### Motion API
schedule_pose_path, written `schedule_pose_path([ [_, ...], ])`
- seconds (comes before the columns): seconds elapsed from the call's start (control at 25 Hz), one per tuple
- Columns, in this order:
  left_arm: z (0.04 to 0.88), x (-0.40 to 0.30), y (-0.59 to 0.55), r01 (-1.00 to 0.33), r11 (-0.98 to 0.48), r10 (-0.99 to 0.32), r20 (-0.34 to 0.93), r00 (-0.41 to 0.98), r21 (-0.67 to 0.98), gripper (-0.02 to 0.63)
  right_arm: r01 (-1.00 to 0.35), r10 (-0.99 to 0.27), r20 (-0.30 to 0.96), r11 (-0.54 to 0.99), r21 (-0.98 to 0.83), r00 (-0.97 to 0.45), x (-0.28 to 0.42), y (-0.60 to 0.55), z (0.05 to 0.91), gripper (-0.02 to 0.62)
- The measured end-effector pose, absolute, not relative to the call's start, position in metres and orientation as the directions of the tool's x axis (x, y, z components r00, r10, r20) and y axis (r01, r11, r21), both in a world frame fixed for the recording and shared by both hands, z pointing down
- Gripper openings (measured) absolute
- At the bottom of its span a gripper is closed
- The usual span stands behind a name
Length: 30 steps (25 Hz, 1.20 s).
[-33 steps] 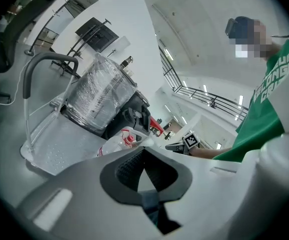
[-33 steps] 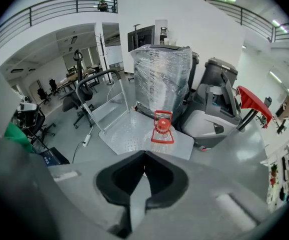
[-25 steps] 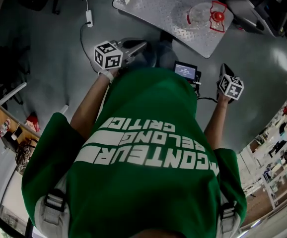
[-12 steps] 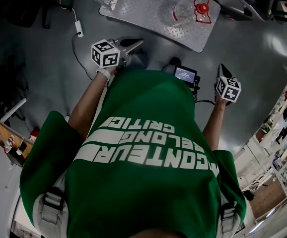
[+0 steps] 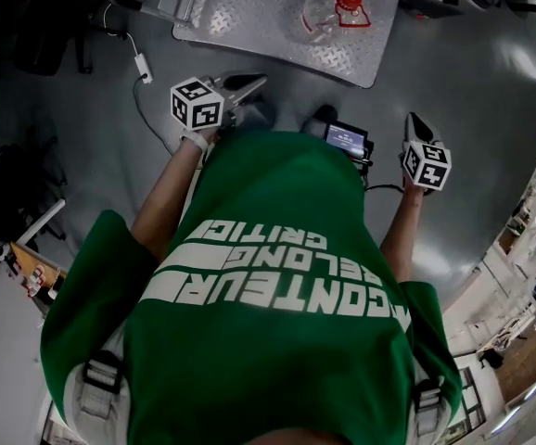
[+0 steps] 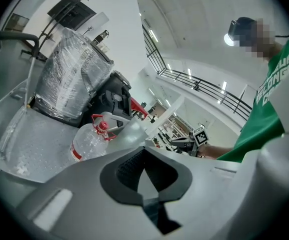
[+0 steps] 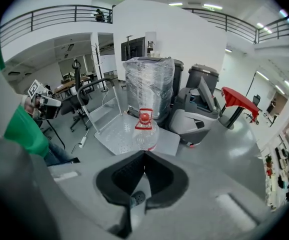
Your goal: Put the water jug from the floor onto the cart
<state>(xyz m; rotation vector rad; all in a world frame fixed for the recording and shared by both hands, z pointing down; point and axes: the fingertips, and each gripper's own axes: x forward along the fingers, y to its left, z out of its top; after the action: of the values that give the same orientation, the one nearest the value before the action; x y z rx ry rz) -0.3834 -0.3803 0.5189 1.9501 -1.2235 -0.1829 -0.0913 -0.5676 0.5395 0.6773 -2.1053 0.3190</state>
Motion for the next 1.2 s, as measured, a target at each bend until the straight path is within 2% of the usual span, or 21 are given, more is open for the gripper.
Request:
schedule_pose_path([
  [0.44, 0.509, -0.304, -0.417, -0.719, -0.209, -0.782, 0.328, 0.53, 0.662, 0.009, -0.582, -0.339, 0.783, 0.812, -0.037, -0.522, -0.02, -0.586, 0.538, -0.006],
  [0.76, 0.514, -0.247, -0.422, -0.74, -0.174, -0.774, 0.374, 0.511, 0.65, 0.009, -0.571, -0.324, 0.725, 0.813, -0.115, -0.608, 0.0, -0.596, 0.538, -0.006],
  [1.2, 0.523, -0.254, -0.426, -0.775, -0.034, -0.87, 0.363, 0.334, 0.632, 0.009, -0.46, -0.23, 0.733, 0.879, -0.126, -0.64, 0.012, -0.614, 0.542, -0.006],
])
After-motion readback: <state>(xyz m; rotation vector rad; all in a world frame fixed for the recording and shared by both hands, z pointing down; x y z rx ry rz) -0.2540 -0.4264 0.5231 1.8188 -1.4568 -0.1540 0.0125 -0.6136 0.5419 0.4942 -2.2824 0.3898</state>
